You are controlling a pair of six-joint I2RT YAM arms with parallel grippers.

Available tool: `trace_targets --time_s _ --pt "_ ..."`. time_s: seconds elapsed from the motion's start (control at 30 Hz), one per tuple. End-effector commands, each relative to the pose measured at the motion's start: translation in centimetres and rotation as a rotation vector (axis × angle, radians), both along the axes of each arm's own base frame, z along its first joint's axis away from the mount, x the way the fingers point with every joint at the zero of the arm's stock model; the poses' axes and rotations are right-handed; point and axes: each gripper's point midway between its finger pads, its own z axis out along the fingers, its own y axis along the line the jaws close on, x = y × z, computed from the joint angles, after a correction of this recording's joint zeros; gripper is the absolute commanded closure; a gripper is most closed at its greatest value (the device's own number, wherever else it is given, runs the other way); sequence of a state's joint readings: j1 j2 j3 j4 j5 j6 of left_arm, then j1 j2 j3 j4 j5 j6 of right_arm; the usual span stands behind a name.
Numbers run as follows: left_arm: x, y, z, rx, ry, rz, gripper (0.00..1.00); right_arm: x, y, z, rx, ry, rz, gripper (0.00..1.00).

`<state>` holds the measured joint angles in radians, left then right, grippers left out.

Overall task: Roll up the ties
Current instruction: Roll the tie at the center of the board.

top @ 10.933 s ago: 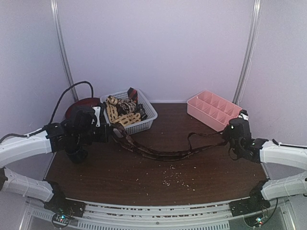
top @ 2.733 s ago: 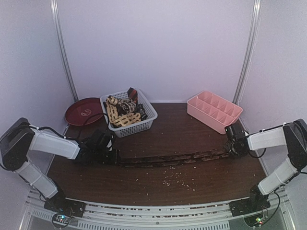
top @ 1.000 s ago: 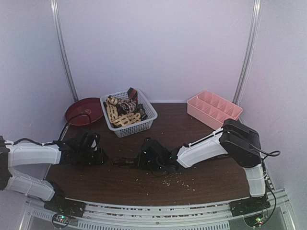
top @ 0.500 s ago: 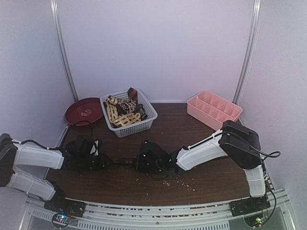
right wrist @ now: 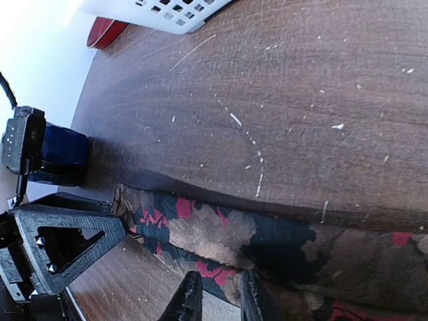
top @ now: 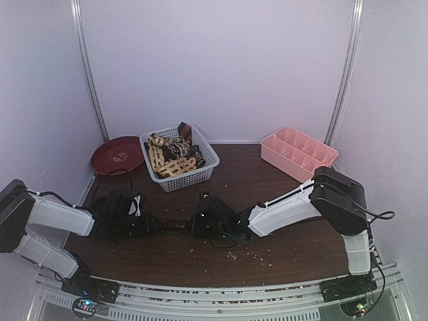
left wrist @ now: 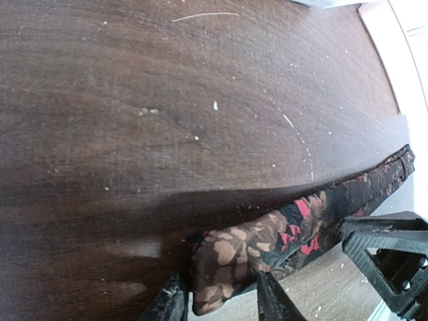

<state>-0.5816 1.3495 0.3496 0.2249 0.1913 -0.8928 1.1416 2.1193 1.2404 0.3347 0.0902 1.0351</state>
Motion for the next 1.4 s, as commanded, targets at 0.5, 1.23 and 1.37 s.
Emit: trace_targets --time_s 0.5,1.23,1.37 --pt "1.3 1.2 0.6 0.045 -0.047 0.073 0.59 1.7 -1.3 1.8 -0.026 -0.063 -0.034 0.78" --pt "1.9 -0.2 2.5 0.011 -0.126 -0.005 1.00 1.9 3.4 -0.9 -0.011 0.005 0.054 0.81" --pt "2.1 -0.7 3.8 -0.015 -0.167 -0.029 1.00 1.6 3.5 -1.8 -0.015 0.024 0.064 0.83"
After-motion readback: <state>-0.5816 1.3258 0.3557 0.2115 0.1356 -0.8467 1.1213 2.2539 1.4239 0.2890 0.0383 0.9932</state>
